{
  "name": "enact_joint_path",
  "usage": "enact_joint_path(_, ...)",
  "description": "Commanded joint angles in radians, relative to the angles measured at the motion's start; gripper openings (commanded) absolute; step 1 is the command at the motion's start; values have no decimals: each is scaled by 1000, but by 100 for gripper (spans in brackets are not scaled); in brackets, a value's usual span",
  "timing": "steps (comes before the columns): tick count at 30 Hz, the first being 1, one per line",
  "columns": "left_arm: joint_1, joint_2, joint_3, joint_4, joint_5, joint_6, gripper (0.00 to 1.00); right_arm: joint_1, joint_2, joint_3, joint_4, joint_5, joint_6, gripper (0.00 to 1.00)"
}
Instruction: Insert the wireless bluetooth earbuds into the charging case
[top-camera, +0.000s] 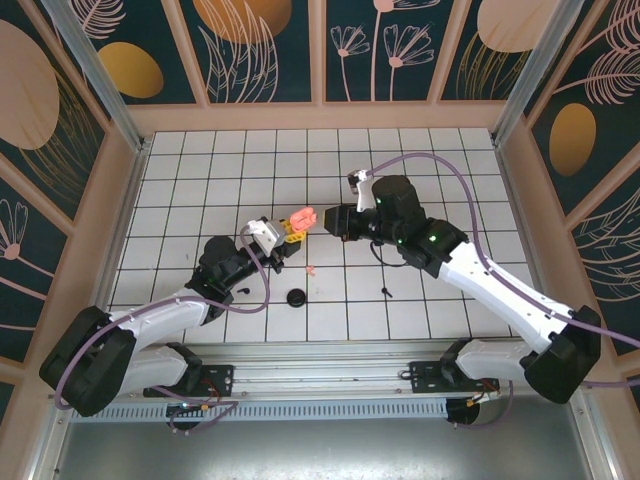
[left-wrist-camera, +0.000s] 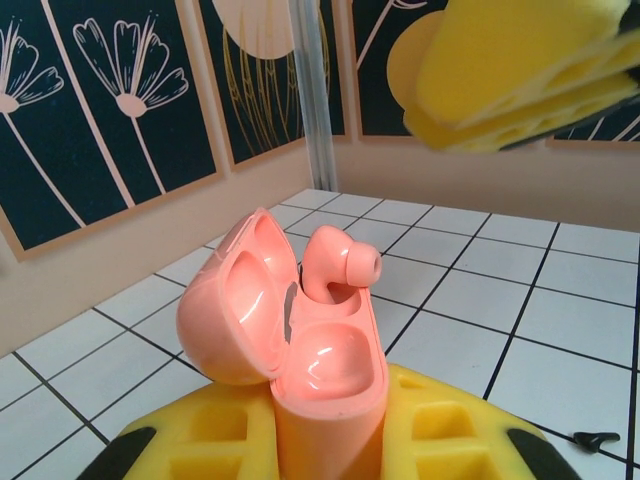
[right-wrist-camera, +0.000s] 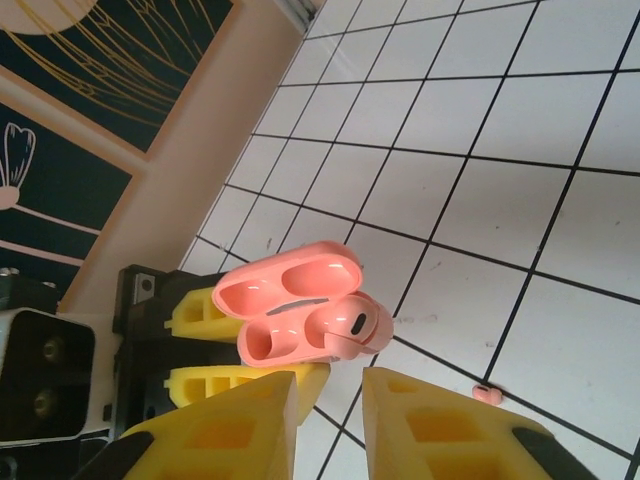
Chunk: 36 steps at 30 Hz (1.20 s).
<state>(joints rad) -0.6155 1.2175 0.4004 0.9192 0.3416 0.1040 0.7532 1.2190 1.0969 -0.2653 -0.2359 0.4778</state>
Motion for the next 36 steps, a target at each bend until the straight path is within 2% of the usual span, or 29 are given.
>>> enact_joint_path(1, -6, 3, 18, 50, 25, -11, 10, -12, 20, -15, 41, -34, -1, 23)
enact_joint_path(20, -9, 7, 26, 36, 22, -9, 10, -19, 96, -15, 137, -156, 11, 20)
enact_joint_path(36, -10, 5, 27, 44, 50, -13, 10, -19, 119, -15, 154, -152, 12, 22)
